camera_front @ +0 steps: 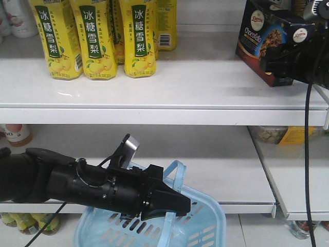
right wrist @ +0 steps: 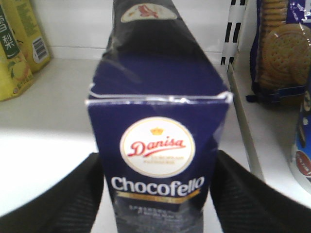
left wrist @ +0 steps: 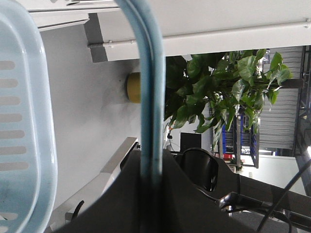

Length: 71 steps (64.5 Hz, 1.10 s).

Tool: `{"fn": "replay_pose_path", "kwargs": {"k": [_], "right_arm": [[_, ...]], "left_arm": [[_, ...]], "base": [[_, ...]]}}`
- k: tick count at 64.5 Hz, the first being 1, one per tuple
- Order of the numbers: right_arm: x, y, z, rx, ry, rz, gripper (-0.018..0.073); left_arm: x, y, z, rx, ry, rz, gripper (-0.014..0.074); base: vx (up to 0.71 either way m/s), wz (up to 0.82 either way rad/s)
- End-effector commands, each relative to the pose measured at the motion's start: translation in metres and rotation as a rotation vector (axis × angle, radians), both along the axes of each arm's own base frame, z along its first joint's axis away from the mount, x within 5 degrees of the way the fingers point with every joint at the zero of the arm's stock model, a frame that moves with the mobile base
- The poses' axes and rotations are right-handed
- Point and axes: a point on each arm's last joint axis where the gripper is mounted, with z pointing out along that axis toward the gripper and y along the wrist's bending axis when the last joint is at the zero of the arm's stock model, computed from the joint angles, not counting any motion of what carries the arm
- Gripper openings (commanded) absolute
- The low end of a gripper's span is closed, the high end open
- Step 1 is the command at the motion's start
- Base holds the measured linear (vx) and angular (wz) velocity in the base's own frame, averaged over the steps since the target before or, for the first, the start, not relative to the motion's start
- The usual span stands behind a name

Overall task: Left arm holds basket, right arm returns cookies
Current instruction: 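Set the cookie box upright on the upper shelf and open the right gripper, then withdraw the open right gripper from the shelf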

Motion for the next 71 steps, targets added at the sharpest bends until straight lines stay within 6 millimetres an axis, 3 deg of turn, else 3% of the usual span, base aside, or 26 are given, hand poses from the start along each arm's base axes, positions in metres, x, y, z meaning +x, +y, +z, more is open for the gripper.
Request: {"fn": "replay_pose_path", "kwargs": {"k": [1, 23, 36, 54, 62, 71], "right_arm": [[-0.010, -0.002, 0.031, 0.008, -0.135, 0.003, 0.0510], [-0.051, -0.008, 0.059, 0.040, -0.158, -0.013, 0.0519], [-0.095, -0.014, 0.079, 0.086, -0.164, -0.019, 0.0519], [-0.164, -0.023, 0.100, -0.037, -0.218, -0.003, 0.0519], [-0.195, -0.027, 0.099, -0.061, -0.263, -0.001, 0.0519], [-0.222, -0.030, 0.072, -0.079, -0.278, 0.000, 0.0519]], "left_arm": [[0.001, -0.002, 0.022, -0.090, -0.045, 0.005, -0.0006], [0.001, -0.002, 0.022, -0.090, -0.045, 0.005, -0.0006], [0.001, -0.002, 0.022, -0.090, -0.045, 0.005, -0.0006], [0.001, -0.002, 0.022, -0.090, -0.045, 0.005, -0.0006], [0.001, -0.002, 0.022, -0.090, -0.045, 0.005, -0.0006], [0.001, -0.002, 0.022, -0.090, -0.045, 0.005, -0.0006]], "base": [[0.00, 0.00], [0.00, 0.00], [0.00, 0.00], [0.00, 0.00], [0.00, 0.00], [0.00, 0.00]]}}
